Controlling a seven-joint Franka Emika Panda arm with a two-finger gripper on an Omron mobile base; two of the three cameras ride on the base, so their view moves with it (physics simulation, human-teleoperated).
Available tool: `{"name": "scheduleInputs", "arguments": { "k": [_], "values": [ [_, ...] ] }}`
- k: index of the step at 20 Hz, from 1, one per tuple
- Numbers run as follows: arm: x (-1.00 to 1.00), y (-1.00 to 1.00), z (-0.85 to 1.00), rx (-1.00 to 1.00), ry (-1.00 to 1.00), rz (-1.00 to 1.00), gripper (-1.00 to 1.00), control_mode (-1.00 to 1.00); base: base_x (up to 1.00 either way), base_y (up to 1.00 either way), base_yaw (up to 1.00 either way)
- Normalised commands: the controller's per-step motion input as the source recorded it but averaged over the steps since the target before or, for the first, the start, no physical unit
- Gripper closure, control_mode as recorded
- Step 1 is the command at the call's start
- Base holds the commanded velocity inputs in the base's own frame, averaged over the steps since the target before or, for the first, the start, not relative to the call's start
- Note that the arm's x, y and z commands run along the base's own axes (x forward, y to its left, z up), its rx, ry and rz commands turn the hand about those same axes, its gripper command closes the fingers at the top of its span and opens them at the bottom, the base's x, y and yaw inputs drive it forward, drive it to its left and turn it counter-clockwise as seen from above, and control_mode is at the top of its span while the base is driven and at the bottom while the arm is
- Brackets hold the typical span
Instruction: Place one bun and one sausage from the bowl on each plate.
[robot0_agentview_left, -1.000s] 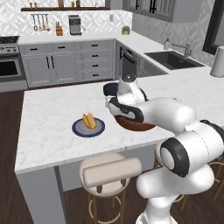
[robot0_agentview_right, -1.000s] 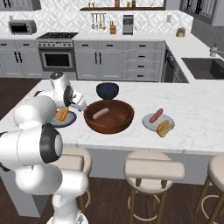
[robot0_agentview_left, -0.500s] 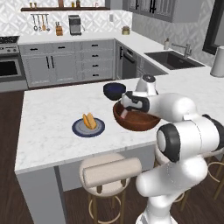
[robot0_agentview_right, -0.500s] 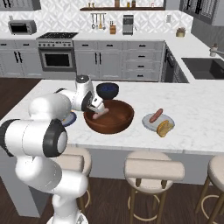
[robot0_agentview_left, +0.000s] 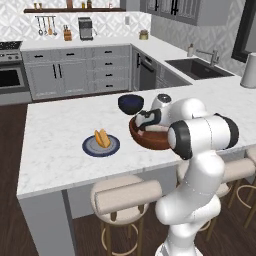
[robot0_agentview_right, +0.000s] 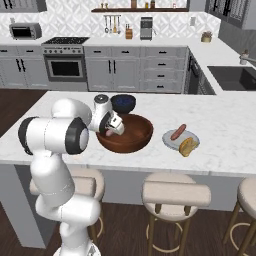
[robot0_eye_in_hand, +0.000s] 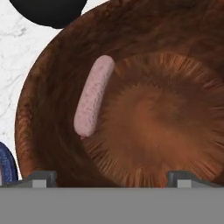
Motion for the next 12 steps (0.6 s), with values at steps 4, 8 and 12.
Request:
{"name": "scheduleInputs", "arguments": {
  "k": [4,8,12],
  "values": [
    [0.70,0.00,-0.24,0.01,0.07,0.00,-1.00,-1.00,0.00,0.00,0.00],
    [0.62,0.00,-0.18,0.00,0.08,0.00,-1.00,-1.00,0.00,0.00,0.00],
    [0.58,0.00,-0.21,0.02,0.01,-0.02,-1.00,-1.00,0.00,0.00,0.00]
  ]
}}
